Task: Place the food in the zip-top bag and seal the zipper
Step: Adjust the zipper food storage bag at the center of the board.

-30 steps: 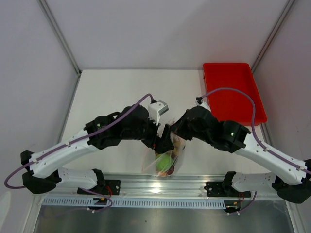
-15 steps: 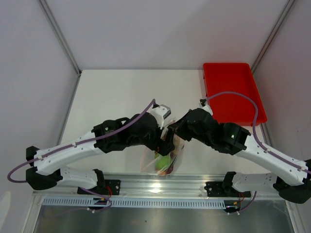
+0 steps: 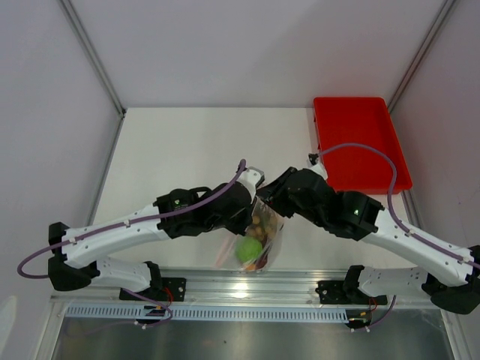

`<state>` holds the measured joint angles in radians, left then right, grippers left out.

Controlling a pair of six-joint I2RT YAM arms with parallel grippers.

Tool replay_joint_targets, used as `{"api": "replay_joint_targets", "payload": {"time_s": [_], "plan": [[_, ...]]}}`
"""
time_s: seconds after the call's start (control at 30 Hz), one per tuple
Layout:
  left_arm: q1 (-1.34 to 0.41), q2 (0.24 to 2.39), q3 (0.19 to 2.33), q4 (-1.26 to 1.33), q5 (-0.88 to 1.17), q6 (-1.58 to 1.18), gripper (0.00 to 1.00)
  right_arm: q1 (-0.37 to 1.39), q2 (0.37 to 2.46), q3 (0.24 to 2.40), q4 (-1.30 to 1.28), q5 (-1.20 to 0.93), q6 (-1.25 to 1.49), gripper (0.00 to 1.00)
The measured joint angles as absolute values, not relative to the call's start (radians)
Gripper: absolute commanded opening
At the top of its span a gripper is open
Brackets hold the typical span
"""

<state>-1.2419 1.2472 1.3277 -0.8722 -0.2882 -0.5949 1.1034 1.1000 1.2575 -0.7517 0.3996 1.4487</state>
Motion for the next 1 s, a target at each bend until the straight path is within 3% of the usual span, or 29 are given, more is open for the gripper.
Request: {"api": "replay_joint_targets", "payload": {"time_s": [0.03, 0.07, 0.17, 0.37, 0.43, 0.47, 0.5, 0.63, 0.83, 1.0], "plan": [[-1.239, 1.247, 1.328, -0.876, -0.284, -0.584, 0.01, 1.103, 1.100, 1.258, -0.748, 0.401, 1.436, 0.46], [-1.230, 1.247, 1.328, -0.878, -0.274, -0.575, 0.01, 1.097, 1.098, 1.258, -0.745, 0.399, 1.410, 0.63], [-1.182, 1.240, 1.326, -0.876, -0.197, -0.538, 0.00, 1.052, 1.073, 1.254, -0.740, 0.372, 1.302, 0.99], [-1.017, 1.137, 1.234, -0.821, 0.044, -0.444, 0.01, 0.807, 0.902, 1.192, -0.690, 0.186, 0.959, 0.99], [-0.975, 1.109, 1.217, -0.812, 0.132, -0.414, 0.01, 0.713, 0.868, 1.173, -0.664, 0.067, 0.841, 0.93], [-0.956, 1.098, 1.214, -0.804, 0.185, -0.397, 0.01, 0.670, 0.854, 1.159, -0.642, 0.001, 0.771, 0.82], [-0.942, 1.091, 1.212, -0.795, 0.238, -0.380, 0.00, 0.631, 0.841, 1.140, -0.611, -0.078, 0.697, 0.80], [-0.899, 1.073, 1.201, -0.760, 0.453, -0.326, 0.01, 0.587, 0.833, 1.053, -0.508, -0.334, 0.499, 0.75], [-0.859, 1.055, 1.155, -0.705, 0.721, -0.301, 0.01, 0.585, 0.843, 0.950, -0.399, -0.636, 0.270, 0.77], [-0.854, 1.040, 1.142, -0.679, 0.844, -0.293, 0.01, 0.571, 0.840, 0.924, -0.307, -0.801, 0.200, 0.68]]}}
